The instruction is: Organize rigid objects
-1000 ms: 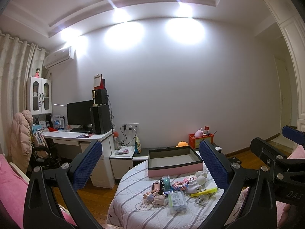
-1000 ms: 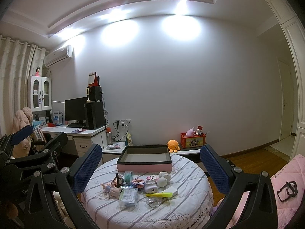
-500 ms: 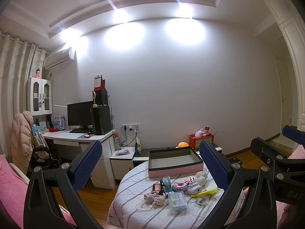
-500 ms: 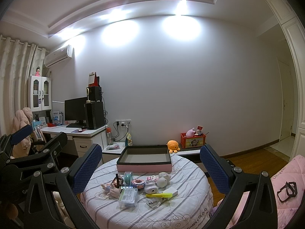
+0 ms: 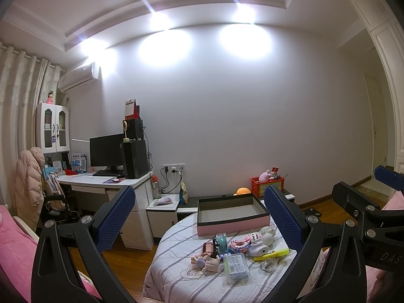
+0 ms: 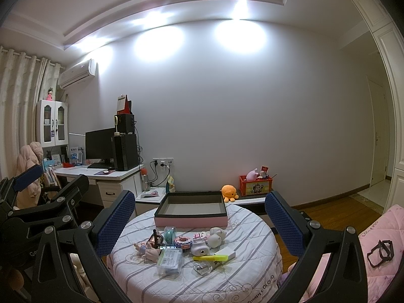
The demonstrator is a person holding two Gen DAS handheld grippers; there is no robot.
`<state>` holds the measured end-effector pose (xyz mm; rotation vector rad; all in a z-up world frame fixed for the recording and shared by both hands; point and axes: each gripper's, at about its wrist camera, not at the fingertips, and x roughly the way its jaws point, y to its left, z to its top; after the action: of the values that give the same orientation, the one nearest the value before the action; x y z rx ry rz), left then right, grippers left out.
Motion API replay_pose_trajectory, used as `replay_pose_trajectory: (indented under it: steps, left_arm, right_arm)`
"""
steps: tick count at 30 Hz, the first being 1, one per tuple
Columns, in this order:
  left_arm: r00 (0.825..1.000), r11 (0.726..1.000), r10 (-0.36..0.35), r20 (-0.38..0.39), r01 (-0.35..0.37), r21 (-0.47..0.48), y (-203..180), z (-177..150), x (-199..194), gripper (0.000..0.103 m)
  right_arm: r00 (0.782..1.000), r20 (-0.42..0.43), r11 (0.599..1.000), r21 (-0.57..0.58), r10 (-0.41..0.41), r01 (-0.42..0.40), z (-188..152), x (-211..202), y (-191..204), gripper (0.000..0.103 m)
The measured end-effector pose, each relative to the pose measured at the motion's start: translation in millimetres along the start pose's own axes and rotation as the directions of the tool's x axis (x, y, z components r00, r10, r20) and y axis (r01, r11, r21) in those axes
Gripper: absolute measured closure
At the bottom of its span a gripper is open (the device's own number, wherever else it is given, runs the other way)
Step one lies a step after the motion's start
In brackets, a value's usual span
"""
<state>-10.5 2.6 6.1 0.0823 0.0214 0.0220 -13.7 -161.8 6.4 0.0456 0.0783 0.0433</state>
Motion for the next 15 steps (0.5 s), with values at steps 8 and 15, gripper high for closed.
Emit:
replay_pose_trajectory:
  steps: [8,15]
  left_arm:
    - [1.0,1.0,-0.002,-0.004,0.002,-0.001,0.3,-1.5,0.2,0.0]
    - [0.999,1.0,0.0,-0.033,0.0,0.012,-3.6,-10.5,9.2,0.0]
  right_arm:
    - [1.0,-0.005,1.0,-0.001,-0.003,0.003,-0.3,1.0,0.6,0.0]
    - [1.0,-0.021,1.0,-0.005,-0.003,0.003,-3.9,5.1,1.2,0.0]
